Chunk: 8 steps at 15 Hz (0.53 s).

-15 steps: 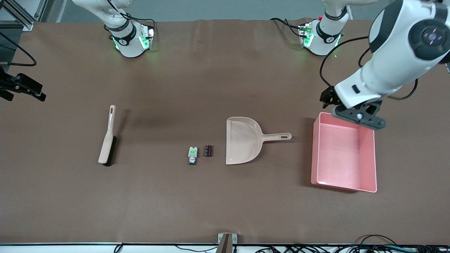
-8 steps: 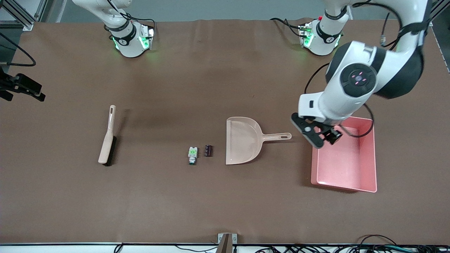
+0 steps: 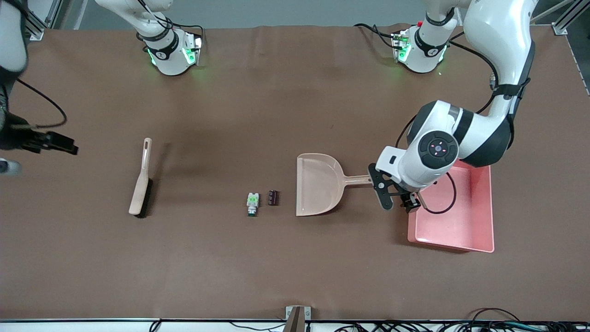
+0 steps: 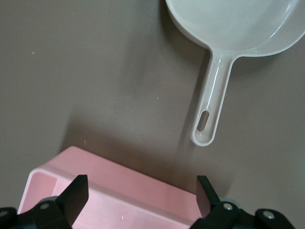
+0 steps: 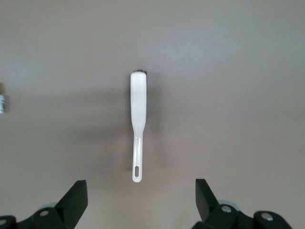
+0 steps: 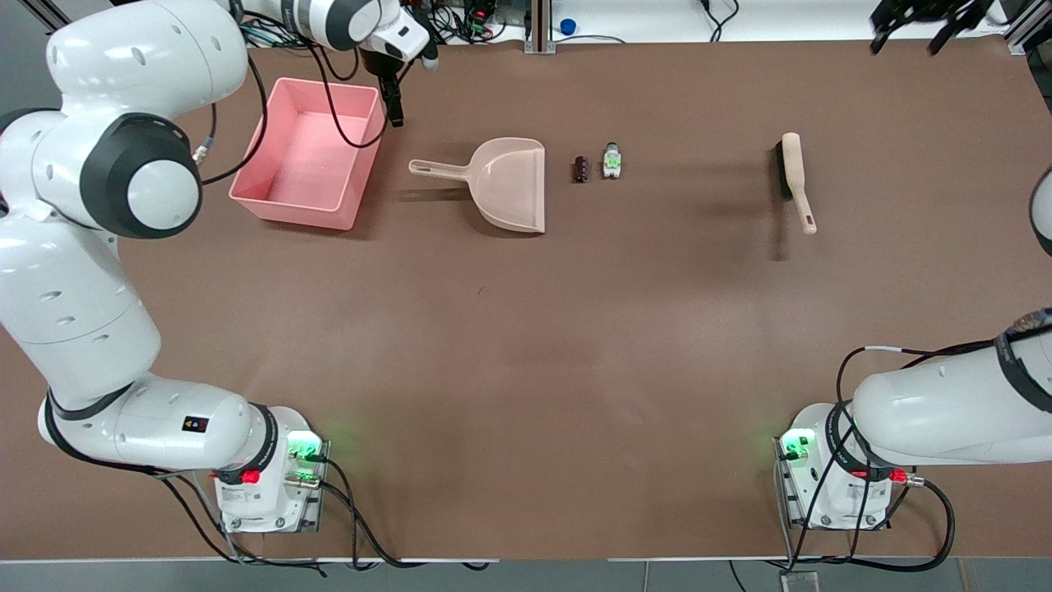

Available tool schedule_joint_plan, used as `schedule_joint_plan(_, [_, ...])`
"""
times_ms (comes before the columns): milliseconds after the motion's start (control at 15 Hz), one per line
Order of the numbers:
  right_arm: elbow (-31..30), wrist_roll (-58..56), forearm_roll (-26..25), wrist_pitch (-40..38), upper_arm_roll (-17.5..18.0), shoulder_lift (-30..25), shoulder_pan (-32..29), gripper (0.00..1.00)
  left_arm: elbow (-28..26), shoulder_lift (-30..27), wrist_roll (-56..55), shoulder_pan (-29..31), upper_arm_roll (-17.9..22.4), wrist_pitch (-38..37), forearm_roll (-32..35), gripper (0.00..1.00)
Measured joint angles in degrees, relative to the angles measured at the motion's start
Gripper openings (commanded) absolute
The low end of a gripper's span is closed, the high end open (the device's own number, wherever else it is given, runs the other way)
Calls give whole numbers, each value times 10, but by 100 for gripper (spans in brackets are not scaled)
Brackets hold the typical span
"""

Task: Clean e-waste and dump in bin
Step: 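Reach the left gripper to the dustpan handle while the right gripper reaches the brush, then grasp the dustpan handle with the left gripper while the right gripper grasps the brush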

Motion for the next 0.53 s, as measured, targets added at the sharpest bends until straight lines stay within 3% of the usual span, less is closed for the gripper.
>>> schedule_joint_plan(533, [-153,1,1,190,4,68,4,100,0,51,4,-31,-1,62,37,100])
